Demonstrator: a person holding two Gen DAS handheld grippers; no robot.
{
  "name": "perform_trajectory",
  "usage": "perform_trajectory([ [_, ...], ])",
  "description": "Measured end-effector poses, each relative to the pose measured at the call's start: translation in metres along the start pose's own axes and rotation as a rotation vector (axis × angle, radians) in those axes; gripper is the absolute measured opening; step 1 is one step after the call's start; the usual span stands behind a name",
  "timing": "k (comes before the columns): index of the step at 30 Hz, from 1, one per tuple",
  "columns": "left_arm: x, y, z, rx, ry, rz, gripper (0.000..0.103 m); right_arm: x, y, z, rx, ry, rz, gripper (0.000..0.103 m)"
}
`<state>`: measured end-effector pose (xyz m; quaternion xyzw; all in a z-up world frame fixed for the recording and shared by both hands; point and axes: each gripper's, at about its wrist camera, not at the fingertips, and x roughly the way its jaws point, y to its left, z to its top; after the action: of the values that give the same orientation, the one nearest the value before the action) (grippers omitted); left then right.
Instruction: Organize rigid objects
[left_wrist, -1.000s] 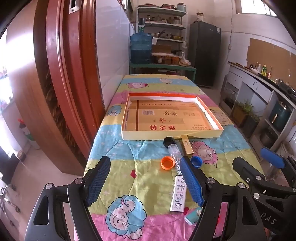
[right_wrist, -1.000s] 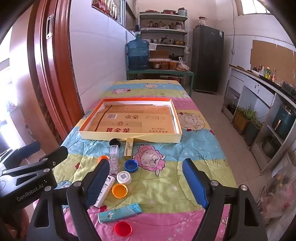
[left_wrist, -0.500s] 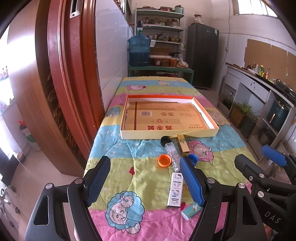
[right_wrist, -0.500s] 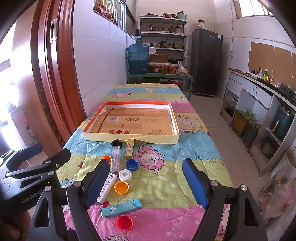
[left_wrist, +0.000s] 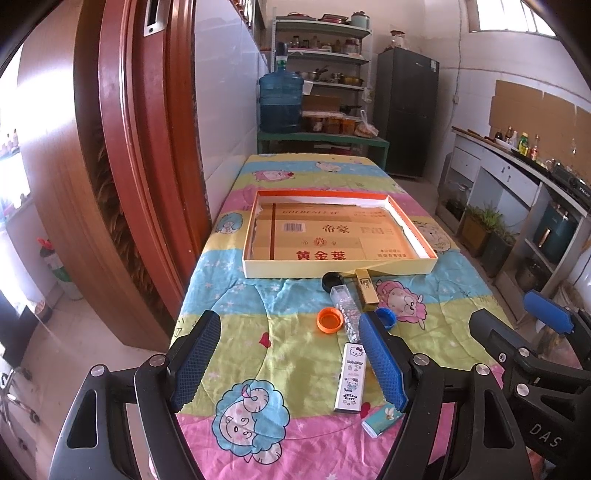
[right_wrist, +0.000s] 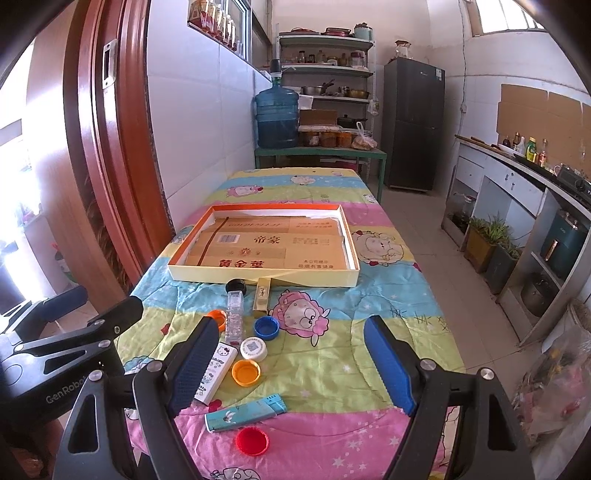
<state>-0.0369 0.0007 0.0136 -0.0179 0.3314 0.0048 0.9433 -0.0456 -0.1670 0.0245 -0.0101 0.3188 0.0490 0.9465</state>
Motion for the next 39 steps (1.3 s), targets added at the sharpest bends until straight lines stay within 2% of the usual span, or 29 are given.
perform_trajectory([
  [39, 0.0008, 0.0016, -0.0014, -0.002, 0.008, 0.0, 0.079, 0.0044, -0.0019, -0.0038, 0.015, 0.013, 0.005, 0.08],
])
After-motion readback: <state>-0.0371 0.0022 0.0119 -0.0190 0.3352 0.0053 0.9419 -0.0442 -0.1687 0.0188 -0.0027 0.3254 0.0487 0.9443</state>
